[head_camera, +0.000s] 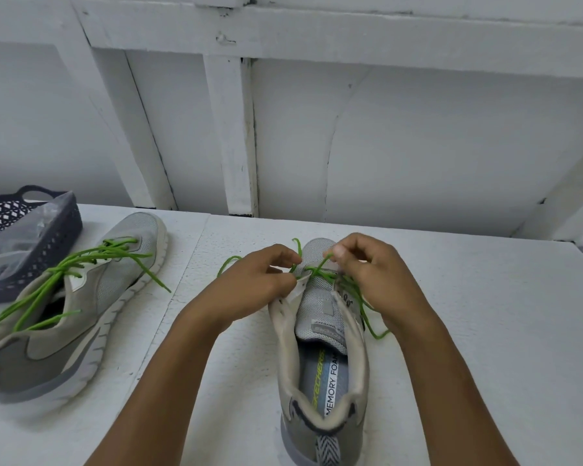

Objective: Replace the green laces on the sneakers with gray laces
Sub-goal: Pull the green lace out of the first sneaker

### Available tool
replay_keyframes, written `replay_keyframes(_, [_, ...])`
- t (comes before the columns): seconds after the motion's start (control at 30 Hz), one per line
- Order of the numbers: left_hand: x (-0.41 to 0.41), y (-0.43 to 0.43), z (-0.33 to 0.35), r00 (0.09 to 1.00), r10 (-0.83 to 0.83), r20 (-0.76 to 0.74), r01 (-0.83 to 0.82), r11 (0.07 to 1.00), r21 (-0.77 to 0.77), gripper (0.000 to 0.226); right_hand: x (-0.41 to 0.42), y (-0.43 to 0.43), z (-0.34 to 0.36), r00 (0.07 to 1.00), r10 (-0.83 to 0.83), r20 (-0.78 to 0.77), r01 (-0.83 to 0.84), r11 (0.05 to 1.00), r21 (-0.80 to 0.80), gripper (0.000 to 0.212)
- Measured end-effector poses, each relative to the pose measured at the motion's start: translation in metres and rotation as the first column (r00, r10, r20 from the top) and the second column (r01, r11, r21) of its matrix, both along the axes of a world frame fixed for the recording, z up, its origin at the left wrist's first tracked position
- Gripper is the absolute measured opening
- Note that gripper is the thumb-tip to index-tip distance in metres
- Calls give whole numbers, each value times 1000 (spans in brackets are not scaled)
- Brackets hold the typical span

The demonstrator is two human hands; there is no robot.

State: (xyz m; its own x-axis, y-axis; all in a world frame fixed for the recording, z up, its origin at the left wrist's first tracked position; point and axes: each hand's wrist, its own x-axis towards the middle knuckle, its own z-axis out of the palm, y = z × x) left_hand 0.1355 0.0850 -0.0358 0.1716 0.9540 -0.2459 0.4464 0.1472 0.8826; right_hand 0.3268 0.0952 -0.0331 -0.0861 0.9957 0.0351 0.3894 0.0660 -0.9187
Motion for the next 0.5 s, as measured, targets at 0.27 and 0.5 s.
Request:
replay_keyframes(0.27, [-1, -1, 2, 1000, -2, 4, 2, 1000, -18, 49, 11, 6, 5, 729, -170, -662, 15, 972, -234, 30])
replay_keyframes(0.5, [1, -2, 3, 1000, -7, -6, 7, 1000, -23, 49, 9, 2, -4, 973, 93, 212, -73, 992, -100, 14])
